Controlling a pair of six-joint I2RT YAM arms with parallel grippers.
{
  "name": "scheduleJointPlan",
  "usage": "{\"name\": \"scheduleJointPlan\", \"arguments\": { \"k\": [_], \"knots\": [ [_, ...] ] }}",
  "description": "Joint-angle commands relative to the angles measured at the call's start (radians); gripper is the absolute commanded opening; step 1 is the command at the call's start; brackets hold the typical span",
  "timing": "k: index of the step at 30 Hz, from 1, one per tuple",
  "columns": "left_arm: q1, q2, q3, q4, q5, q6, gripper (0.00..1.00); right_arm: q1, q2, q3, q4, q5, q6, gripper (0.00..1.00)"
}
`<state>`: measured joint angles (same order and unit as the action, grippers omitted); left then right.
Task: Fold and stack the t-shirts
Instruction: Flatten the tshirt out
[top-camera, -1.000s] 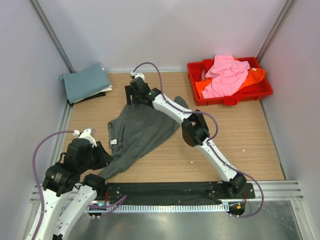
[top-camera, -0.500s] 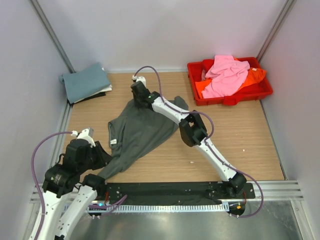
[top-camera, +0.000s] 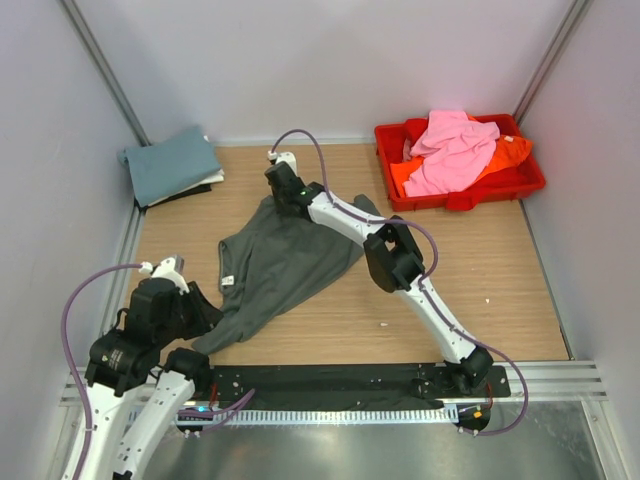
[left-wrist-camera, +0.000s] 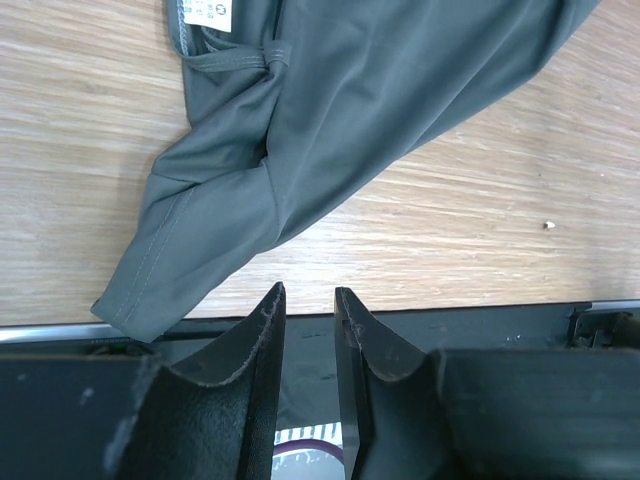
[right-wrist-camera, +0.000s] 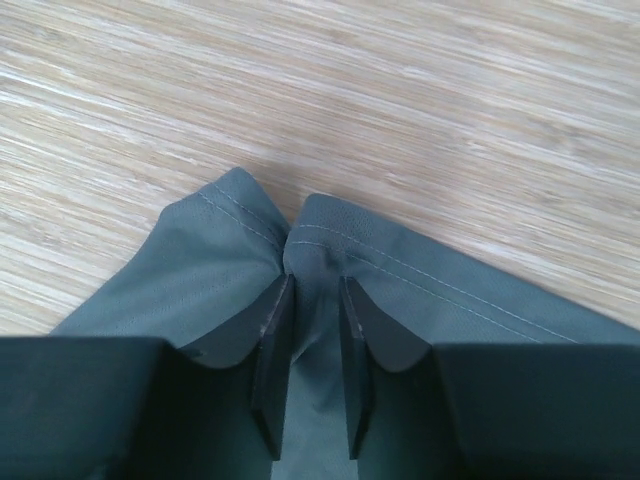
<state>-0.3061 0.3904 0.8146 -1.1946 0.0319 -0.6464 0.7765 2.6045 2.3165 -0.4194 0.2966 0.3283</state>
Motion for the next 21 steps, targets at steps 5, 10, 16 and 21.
{"name": "scheduleJointPlan", "arguments": {
  "k": [5, 10, 16, 21],
  "knots": [
    [0.019, -0.010, -0.005, 0.033, 0.025, 0.008, 0.27, -0.010, -0.118, -0.062, 0.037, 0.009, -0.011, 0.26],
    [0.024, -0.012, -0.005, 0.035, 0.026, 0.010, 0.27, -0.013, -0.101, -0.060, 0.050, -0.022, 0.005, 0.09],
    [0.030, -0.015, -0.005, 0.033, 0.026, 0.010, 0.27, -0.016, -0.081, -0.049, 0.060, -0.051, 0.018, 0.01],
    [0.035, -0.016, -0.005, 0.035, 0.025, 0.010, 0.27, -0.031, -0.118, -0.086, 0.090, -0.068, 0.051, 0.01]
  ]
}}
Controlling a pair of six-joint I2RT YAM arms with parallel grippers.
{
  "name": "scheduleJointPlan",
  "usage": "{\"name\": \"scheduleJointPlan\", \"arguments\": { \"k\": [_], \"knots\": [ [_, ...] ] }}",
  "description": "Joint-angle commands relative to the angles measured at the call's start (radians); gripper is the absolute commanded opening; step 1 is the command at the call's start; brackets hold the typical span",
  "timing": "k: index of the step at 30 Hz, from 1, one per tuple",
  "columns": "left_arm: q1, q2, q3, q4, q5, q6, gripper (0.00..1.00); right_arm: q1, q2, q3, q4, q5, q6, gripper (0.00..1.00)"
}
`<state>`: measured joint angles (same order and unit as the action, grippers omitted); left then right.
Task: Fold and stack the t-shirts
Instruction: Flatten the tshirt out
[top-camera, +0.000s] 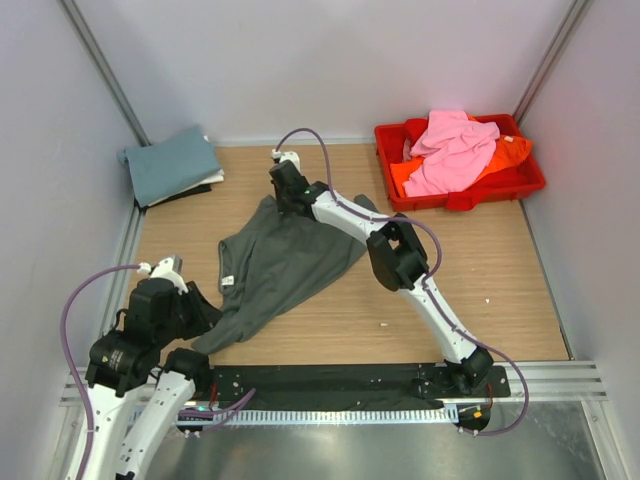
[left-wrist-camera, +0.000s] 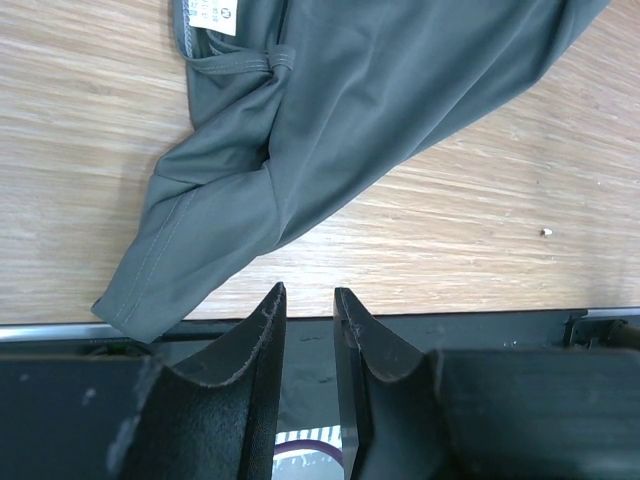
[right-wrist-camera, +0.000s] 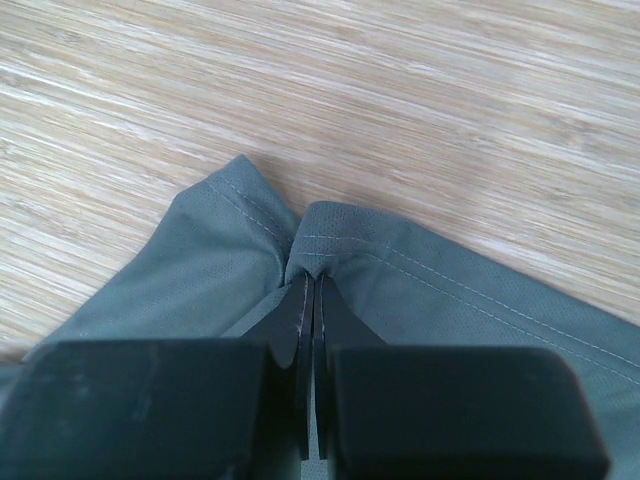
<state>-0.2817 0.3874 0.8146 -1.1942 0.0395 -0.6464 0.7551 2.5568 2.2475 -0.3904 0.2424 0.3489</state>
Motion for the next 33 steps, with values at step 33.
{"name": "scheduleJointPlan", "arguments": {
  "k": [33],
  "knots": [
    [-0.387, 0.513, 0.005, 0.361, -0.156, -0.226, 0.54, -0.229, -1.827, -1.497, -0.196, 0.179, 0.254, 0.01]
  ]
}}
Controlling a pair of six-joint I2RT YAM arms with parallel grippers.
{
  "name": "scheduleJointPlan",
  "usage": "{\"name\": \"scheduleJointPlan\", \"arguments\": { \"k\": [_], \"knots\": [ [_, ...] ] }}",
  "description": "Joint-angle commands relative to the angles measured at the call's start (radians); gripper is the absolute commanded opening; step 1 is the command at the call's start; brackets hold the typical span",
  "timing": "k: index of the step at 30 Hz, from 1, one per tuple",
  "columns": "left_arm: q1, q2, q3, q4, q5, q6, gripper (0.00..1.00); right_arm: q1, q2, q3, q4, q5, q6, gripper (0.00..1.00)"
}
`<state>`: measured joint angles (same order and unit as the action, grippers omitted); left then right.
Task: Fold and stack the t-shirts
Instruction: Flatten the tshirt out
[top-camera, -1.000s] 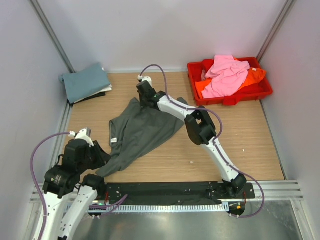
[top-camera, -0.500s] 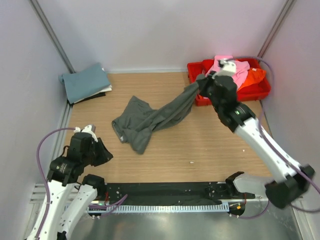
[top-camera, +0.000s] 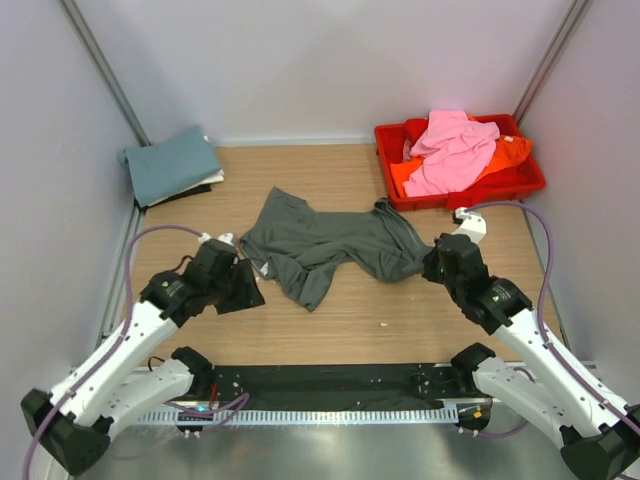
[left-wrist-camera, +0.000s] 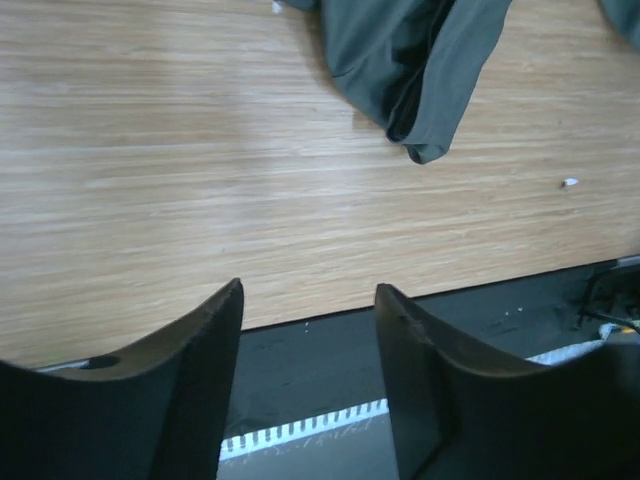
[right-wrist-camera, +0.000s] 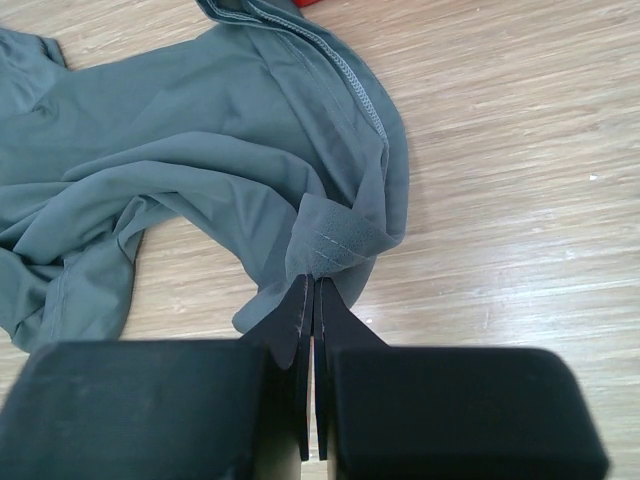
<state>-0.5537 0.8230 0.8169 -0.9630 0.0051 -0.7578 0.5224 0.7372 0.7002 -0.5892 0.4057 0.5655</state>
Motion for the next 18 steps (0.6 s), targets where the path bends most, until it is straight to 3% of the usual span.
{"name": "scheduleJointPlan", "arguments": {
  "k": [1, 3, 6, 18],
  "knots": [
    [-0.200, 0.106, -0.007, 0.148, -0.161, -0.135, 0.58, 0.004, -0.001, 0.058, 0.003, 0.015, 0.039, 0.01],
    [-0.254, 0.178, -0.021, 0.216, -0.227, -0.170, 0.67, 0.004, 0.017, 0.077, 0.005, 0.004, 0.036, 0.01],
    [-0.287, 0.255, -0.065, 0.363, -0.198, -0.202, 0.69, 0.004, 0.033, 0.078, 0.009, -0.018, 0.034, 0.01],
    [-0.361, 0.576, -0.015, 0.566, -0.220, -0.120, 0.64, 0.004, 0.024, 0.044, 0.008, -0.036, 0.039, 0.01]
  ]
}}
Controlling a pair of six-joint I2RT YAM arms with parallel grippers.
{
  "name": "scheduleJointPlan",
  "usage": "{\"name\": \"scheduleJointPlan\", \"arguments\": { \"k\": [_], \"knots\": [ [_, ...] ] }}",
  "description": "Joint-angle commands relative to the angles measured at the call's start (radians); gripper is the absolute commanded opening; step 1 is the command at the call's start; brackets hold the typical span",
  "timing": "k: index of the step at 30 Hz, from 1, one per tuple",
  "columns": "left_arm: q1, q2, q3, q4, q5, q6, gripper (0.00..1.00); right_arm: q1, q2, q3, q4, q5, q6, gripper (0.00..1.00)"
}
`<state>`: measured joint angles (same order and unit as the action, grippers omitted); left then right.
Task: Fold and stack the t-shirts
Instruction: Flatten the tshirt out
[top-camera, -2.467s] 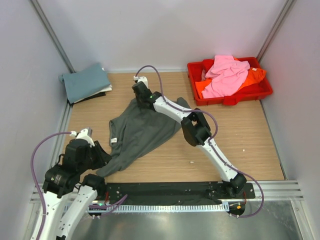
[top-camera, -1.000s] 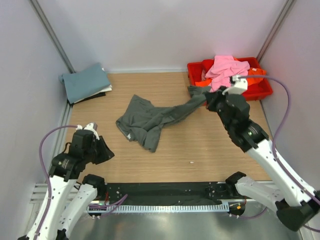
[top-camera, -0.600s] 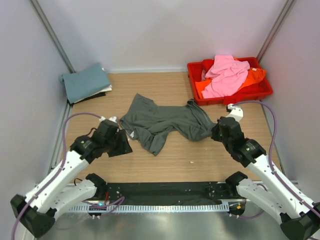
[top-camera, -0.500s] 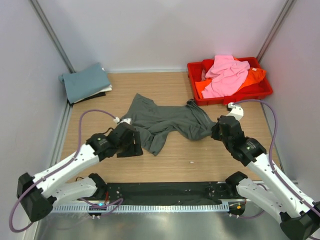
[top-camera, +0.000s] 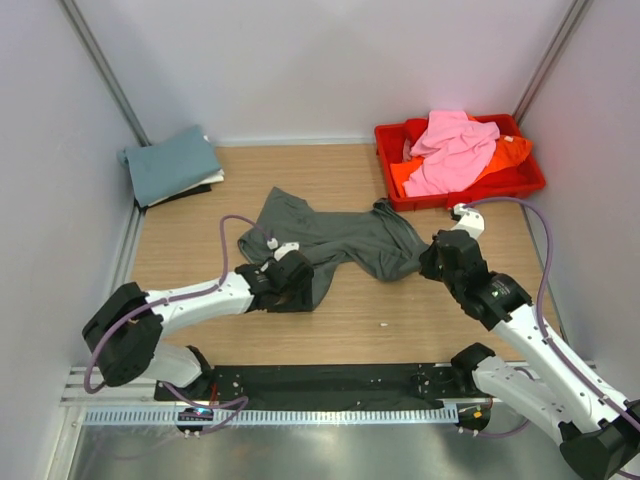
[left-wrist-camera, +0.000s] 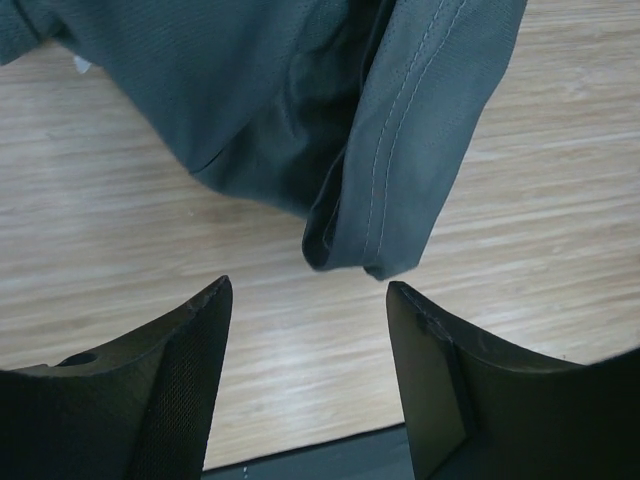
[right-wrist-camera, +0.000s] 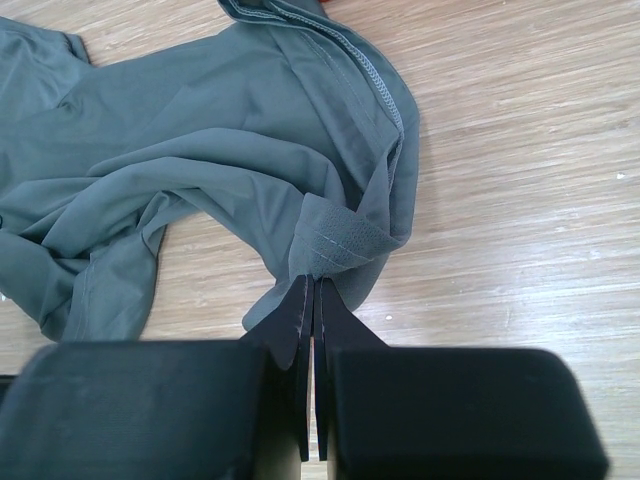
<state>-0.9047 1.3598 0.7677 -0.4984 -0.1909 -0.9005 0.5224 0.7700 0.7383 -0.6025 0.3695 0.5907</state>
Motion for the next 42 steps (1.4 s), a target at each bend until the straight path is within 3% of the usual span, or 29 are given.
{"name": "scheduleJointPlan", "arguments": {
  "k": [1, 10, 13, 19, 20, 21, 26, 29, 36, 42],
  "knots": [
    [-0.010, 0.053, 0.036, 0.109, -0.024, 0.025, 0.64, 0.002, -0.009, 0.007, 0.020, 0.000, 0.014, 0.01],
    [-0.010, 0.127, 0.061, 0.167, -0.022, 0.046, 0.54, 0.004, -0.001, -0.002, 0.018, -0.004, 0.000, 0.01],
    [-0.011, 0.140, 0.068, 0.170, -0.022, 0.051, 0.46, 0.004, 0.003, -0.010, 0.024, -0.007, 0.000, 0.01],
    [-0.014, 0.134, 0.074, 0.179, -0.028, 0.058, 0.19, 0.004, 0.017, -0.020, 0.040, -0.014, -0.003, 0.01],
    [-0.016, 0.134, 0.081, 0.179, -0.024, 0.060, 0.05, 0.004, 0.018, -0.022, 0.041, -0.014, -0.003, 0.01],
    [-0.017, 0.133, 0.084, 0.175, -0.022, 0.061, 0.00, 0.002, 0.020, -0.022, 0.044, -0.014, -0.003, 0.01],
    [-0.039, 0.058, 0.174, 0.080, -0.010, 0.115, 0.00, 0.004, 0.029, 0.012, 0.041, -0.011, -0.012, 0.01],
    [-0.074, -0.006, 0.284, -0.073, -0.031, 0.182, 0.00, 0.004, 0.019, 0.084, 0.017, -0.001, -0.029, 0.01],
    [-0.166, -0.190, 0.568, -0.458, -0.232, 0.340, 0.00, 0.004, -0.044, 0.381, -0.080, -0.012, -0.120, 0.01],
    [-0.175, -0.346, 0.787, -0.541, -0.251, 0.569, 0.00, 0.004, -0.135, 0.613, -0.140, 0.006, -0.172, 0.01]
  ]
}}
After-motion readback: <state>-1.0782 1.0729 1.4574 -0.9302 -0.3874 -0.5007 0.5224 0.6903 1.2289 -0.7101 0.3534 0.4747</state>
